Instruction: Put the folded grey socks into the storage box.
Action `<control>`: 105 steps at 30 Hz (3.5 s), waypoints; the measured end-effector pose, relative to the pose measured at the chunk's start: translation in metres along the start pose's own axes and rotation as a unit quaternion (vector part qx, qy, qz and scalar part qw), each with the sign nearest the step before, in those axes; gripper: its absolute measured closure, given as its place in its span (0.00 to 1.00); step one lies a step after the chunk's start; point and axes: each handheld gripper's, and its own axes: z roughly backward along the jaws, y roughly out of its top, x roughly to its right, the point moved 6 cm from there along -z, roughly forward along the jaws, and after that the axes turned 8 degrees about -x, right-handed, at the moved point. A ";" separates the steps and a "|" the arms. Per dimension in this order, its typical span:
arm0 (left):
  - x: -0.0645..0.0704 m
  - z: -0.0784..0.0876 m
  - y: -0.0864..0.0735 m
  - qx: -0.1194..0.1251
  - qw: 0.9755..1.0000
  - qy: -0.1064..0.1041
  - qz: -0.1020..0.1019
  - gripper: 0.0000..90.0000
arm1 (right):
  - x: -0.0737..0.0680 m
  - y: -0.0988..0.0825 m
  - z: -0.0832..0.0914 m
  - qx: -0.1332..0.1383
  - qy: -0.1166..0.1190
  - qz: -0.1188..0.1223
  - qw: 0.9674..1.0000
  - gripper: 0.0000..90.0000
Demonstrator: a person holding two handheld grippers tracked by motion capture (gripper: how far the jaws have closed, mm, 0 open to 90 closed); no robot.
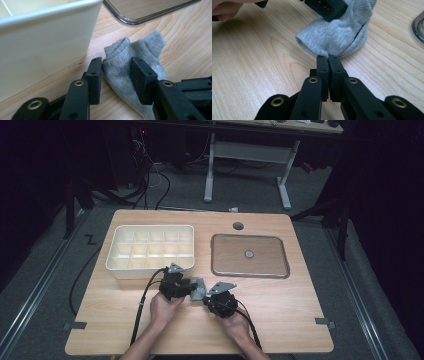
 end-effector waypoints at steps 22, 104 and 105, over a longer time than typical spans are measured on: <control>-0.001 0.000 -0.001 -0.004 1.000 0.002 0.004 0.68 | 0.007 0.032 0.008 0.033 -0.006 -0.033 0.999 0.81; 0.006 -0.003 -0.005 -0.034 0.997 -0.056 0.037 0.56 | 0.117 -0.075 0.057 0.017 -0.162 -0.144 0.976 0.49; 0.006 -0.003 -0.005 -0.033 0.997 -0.057 0.035 0.58 | 0.119 -0.077 0.057 0.024 -0.156 -0.151 0.976 0.48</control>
